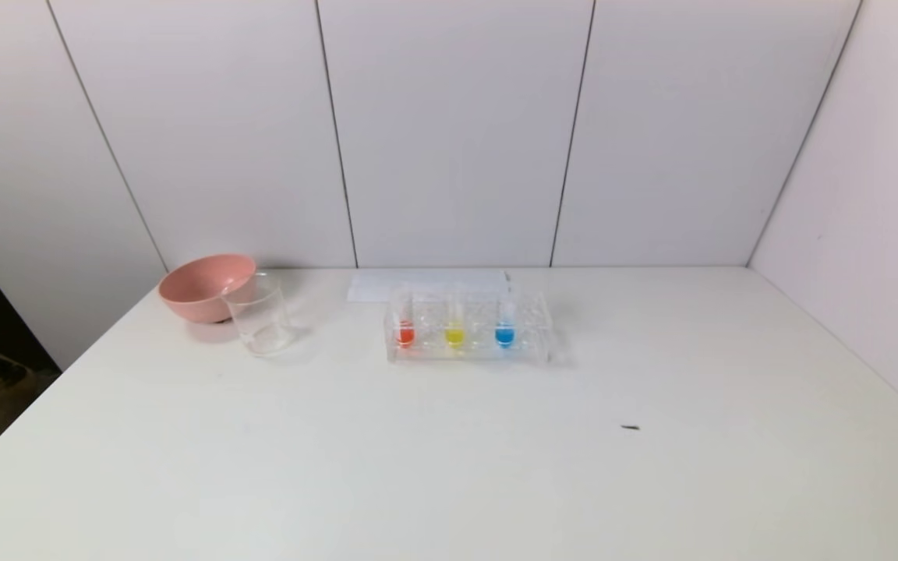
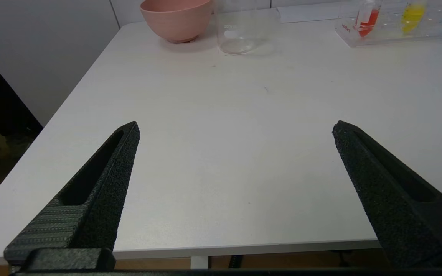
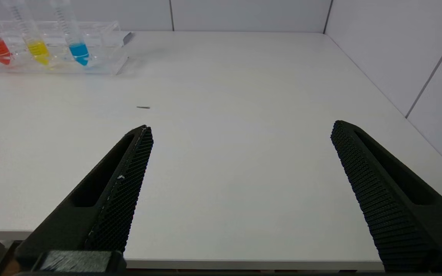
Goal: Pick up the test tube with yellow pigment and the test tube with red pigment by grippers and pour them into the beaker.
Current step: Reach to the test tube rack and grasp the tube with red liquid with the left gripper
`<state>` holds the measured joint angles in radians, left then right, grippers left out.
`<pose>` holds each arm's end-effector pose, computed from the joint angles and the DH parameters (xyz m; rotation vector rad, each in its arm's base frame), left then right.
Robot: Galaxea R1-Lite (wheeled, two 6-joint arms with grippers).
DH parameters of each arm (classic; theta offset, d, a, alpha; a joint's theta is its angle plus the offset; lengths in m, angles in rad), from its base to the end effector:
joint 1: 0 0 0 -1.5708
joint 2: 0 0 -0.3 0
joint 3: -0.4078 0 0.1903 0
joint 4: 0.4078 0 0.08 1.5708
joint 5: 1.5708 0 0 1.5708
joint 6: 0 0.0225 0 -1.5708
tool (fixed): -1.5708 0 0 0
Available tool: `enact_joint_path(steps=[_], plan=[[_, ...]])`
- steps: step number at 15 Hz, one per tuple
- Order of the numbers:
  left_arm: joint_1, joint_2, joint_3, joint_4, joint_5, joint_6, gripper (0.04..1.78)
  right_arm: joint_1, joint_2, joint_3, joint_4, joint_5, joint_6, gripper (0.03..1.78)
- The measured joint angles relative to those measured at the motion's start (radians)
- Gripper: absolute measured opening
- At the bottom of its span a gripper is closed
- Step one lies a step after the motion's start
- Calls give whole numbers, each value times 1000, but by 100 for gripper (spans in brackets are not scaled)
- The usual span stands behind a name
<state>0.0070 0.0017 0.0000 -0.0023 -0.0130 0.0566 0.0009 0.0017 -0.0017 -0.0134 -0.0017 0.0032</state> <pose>-0.0227 -0.0005 0.0757 0.0566 -0.0008 -0.0060 -0.0228 -0.0001 0.0774 0.0032 -0.0134 -0.0008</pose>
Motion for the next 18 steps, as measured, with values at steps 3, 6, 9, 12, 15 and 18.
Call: enact_joint_path(steps=[3,6,9,12,15,18], plan=[[0,0,0,0,0,-1,176,0,0,0,0,0,0,170],[0,0,0,-1,1,-20,176,0,0,0,0,0,0,170],[0,0,0,-1,0,-18,176,0,0,0,0,0,0,170],[0,0,0,-4,0,-15,176,0,0,0,0,0,0,170],[0,0,0,-3,-1,-13,176,0,0,0,0,0,0,170],[0,0,0,-3,0,-15,176,0,0,0,0,0,0,170]])
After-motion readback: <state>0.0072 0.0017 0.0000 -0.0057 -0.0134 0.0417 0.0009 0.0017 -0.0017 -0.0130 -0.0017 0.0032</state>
